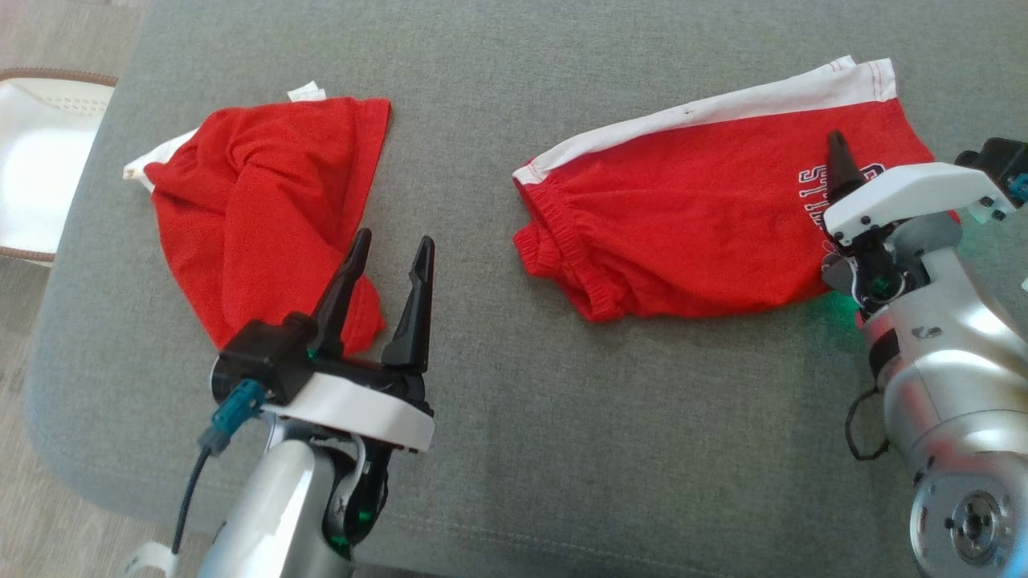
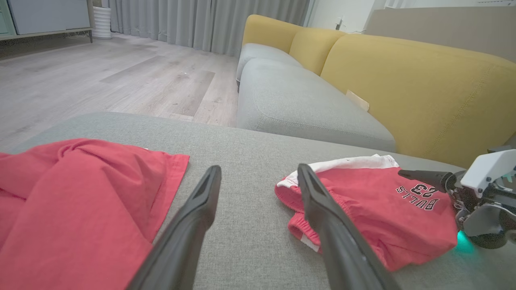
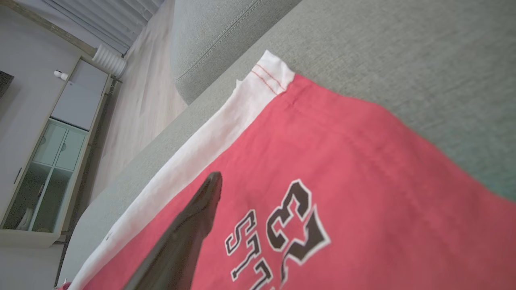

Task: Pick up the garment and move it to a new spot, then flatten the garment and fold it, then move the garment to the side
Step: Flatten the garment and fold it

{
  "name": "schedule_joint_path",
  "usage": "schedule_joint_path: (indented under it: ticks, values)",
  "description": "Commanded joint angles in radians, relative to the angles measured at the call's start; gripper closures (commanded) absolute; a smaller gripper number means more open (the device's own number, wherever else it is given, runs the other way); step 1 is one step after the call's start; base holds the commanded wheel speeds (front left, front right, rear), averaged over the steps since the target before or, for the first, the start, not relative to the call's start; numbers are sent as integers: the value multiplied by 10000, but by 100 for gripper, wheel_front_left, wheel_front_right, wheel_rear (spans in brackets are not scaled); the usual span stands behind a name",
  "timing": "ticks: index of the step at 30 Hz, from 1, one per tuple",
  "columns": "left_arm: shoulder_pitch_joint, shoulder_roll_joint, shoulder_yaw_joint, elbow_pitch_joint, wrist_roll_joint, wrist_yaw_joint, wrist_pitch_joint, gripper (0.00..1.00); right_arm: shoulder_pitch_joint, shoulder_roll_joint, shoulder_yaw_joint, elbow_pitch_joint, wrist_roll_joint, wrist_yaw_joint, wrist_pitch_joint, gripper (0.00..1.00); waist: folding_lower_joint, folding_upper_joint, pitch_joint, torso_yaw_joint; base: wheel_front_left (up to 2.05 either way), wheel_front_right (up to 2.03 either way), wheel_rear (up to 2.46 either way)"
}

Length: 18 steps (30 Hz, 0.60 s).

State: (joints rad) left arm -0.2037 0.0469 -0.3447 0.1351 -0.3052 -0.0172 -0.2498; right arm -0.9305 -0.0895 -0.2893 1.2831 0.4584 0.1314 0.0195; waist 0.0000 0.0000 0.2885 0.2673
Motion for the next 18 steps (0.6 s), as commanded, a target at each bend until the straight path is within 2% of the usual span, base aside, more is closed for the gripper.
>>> schedule_joint_path:
  ticks: [1, 10, 18]
  values:
    - [-323, 34, 269, -304, -91, 53, -120, 0, 130, 146, -12, 71, -142, -7, 125, 100, 0, 0, -1, -5, 0, 0, 0]
    - [-307, 34, 304, -213, -104, 57, -120, 0, 245, 210, -942, 75, -1127, -7, -146, 100, 0, 0, -168, -167, 0, 0, 0]
    - [-178, 34, 376, -161, -60, 52, -120, 0, 265, 262, -1341, 76, -1728, -7, -1100, 100, 0, 0, -455, -428, 0, 0, 0]
